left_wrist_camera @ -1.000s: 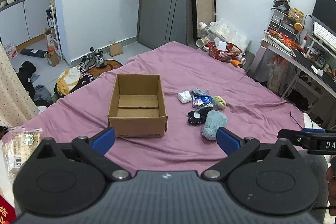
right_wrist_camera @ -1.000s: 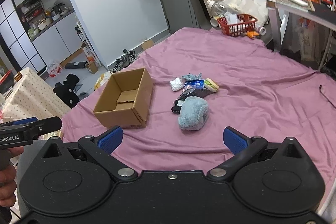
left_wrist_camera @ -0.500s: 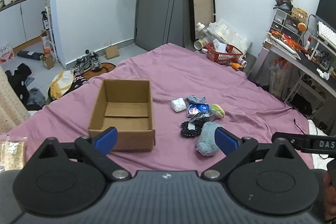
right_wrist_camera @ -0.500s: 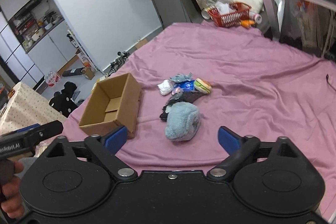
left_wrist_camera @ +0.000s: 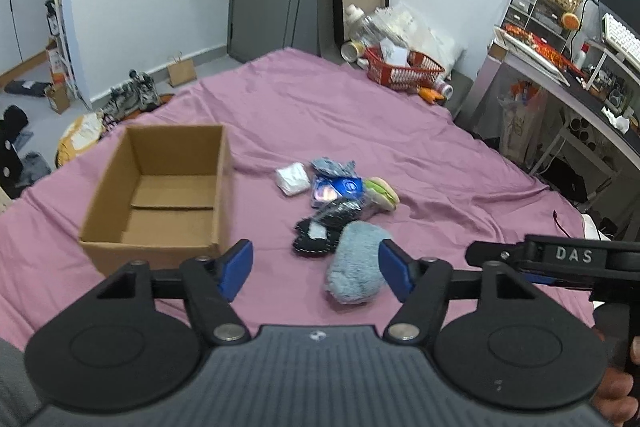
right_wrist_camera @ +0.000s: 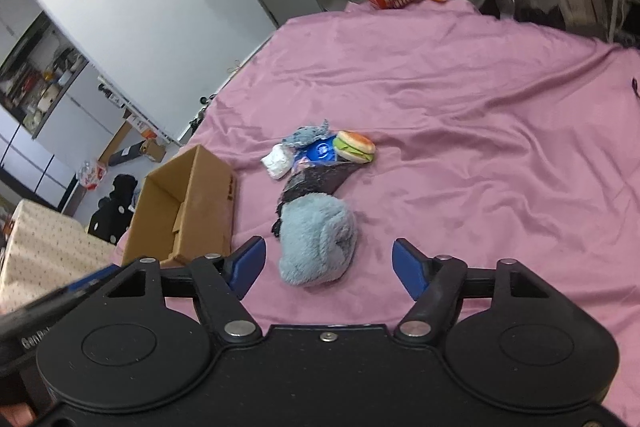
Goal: Organize soft objects
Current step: 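Move both tools toward the light-blue plush and open the fingers around it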
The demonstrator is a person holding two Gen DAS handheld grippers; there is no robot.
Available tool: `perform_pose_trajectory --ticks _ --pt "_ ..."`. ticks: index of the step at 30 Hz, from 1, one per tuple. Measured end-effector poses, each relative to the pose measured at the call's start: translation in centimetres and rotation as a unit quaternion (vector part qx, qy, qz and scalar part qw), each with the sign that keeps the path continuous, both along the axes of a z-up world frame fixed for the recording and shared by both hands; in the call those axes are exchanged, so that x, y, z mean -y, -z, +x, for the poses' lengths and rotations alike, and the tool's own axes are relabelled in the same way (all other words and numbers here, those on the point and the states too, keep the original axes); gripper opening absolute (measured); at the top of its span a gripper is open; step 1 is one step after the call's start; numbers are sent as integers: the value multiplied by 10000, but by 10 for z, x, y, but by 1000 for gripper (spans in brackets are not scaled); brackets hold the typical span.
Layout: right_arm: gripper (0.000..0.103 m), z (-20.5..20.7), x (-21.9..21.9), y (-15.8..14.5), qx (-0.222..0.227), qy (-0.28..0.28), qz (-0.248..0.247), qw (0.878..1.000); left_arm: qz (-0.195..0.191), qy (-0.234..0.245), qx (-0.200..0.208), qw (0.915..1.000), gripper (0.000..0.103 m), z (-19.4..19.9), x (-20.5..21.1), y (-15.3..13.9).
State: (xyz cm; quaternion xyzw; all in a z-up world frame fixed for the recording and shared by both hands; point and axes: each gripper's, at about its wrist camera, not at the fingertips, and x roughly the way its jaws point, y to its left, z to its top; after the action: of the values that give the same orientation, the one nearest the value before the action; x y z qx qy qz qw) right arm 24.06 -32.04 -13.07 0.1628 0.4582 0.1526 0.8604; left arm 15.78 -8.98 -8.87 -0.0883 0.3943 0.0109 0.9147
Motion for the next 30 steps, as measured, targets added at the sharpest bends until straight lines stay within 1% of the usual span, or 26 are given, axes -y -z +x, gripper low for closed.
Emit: perform_pose_trajectory --ticks 2,3,5,8,10,17,21,23,26,28,30 --pt "67 7 2 8 -102 41 83 9999 -44 46 -61 10000 58 8 7 8" --pt "66 11 4 12 -163 68 140 9997 -77 73 -96 9999 56 12 10 12" --pt "64 16 7 20 -277 138 238 9992 -144 117 -171 9997 46 20 16 21" --pt "63 23 8 30 -380 183 308 9986 -182 228 -319 9991 41 33 29 35" --pt "61 28 10 38 -483 204 390 9979 -216 290 -438 9984 40 41 36 45" --pt "52 45 18 63 -850 292 682 9936 -368 330 -625 9968 39 62 50 70" --pt "52 54 17 75 -1016 260 766 9915 -474 382 -777 9951 39 72 55 86" --pt "52 59 18 81 -1118 277 825 9899 -442 401 -901 9941 39 78 57 96" --pt "52 67 15 92 -1248 255 853 9882 -419 301 -1027 9934 39 84 54 107" --pt "52 71 11 98 -1321 189 858 9873 -391 233 -1072 9932 39 86 50 113" --pt "52 76 7 103 -1397 129 893 9861 -472 210 -1042 9932 39 88 45 114"
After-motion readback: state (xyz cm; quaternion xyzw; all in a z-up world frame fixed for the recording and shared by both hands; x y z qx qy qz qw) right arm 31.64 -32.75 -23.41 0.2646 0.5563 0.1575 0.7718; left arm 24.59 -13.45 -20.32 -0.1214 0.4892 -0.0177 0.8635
